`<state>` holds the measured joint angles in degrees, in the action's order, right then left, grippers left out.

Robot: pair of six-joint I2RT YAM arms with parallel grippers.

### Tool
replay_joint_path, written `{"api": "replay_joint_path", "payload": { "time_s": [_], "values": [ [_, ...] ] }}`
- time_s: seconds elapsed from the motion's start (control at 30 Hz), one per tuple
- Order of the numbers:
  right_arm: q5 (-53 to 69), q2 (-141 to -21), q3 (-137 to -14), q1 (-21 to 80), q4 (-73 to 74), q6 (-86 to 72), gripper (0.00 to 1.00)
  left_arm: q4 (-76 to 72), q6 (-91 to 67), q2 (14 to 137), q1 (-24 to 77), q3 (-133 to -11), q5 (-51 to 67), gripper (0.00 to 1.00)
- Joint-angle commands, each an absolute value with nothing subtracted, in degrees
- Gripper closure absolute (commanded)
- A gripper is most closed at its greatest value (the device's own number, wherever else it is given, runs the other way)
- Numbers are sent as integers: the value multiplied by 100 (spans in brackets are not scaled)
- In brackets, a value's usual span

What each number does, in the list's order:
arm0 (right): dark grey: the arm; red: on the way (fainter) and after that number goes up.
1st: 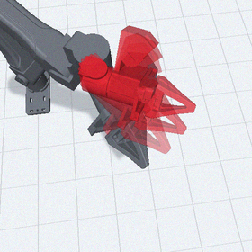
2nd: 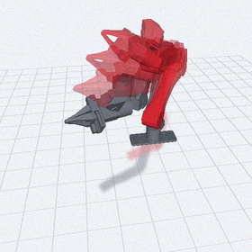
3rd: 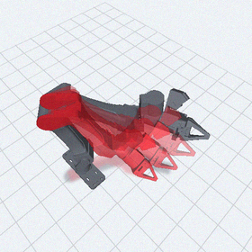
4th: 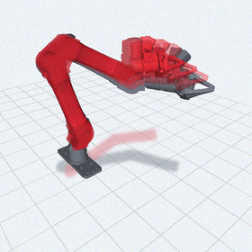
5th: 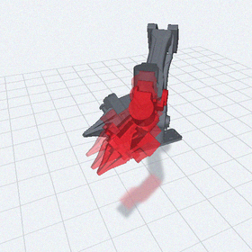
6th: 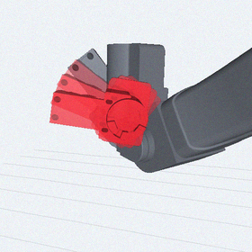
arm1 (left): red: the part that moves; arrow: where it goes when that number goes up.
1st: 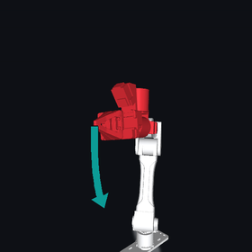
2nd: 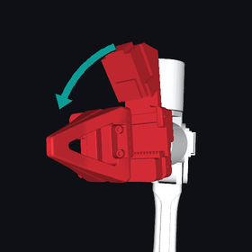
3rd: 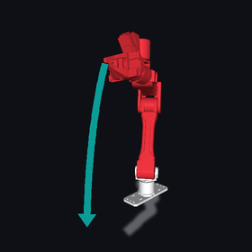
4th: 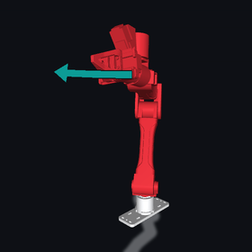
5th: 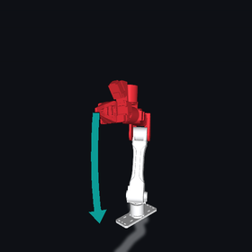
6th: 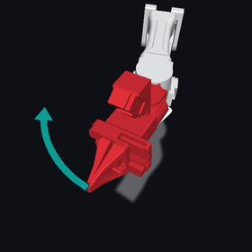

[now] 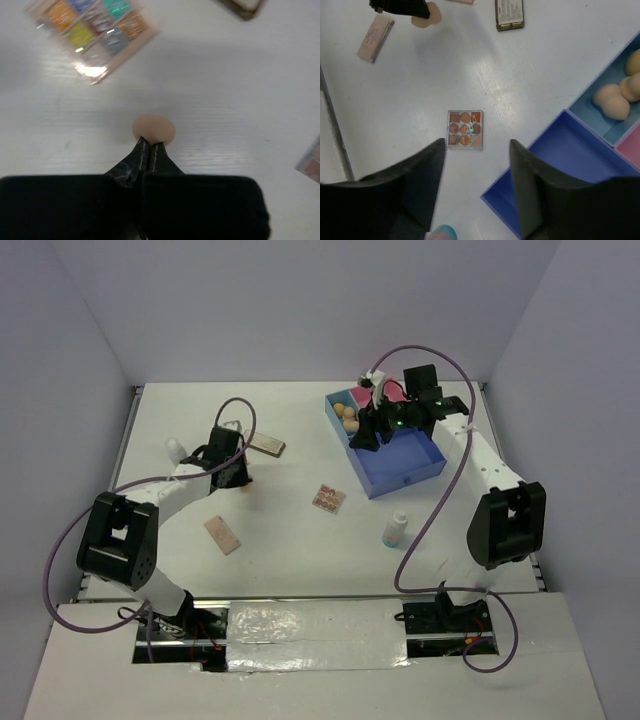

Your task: Organize the makeup

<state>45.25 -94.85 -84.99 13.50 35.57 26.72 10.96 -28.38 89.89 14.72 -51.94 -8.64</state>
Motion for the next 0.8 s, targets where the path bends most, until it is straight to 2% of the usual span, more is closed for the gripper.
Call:
{"api": "replay_joint_path", "payload": {
  "time_s": [0.0,0.03,0.1,0.13,0.2,0.27,0.5,0.77],
  "values": [
    [4895,-9009,-8420,1126,3358,2681,39,309,-2777,8851,1818,-5782,271,100],
    [4930,-8965,-8411,1099,3323,2672,47,73,-2821,8903,1872,-5957,438,100],
    [5027,-8930,-8420,1029,3322,2637,58,-297,-3031,9086,1959,-6125,1070,100],
    [5045,-8904,-8411,976,3314,2611,67,-647,-3154,9184,1986,-6317,1264,100],
    [5089,-8860,-8359,880,3244,2506,79,-992,-3478,9595,2039,-6573,1816,100],
    [5098,-8816,-8253,853,3182,2452,84,-1396,-3839,10165,2100,-7091,2177,100],
    [5010,-8482,-7814,844,2874,2303,85,-2442,-5017,11969,2364,-9163,2636,100],
    [5071,-8332,-7594,703,2733,2153,84,-3559,-5889,13314,2645,-10247,2005,100]
  ]
}}
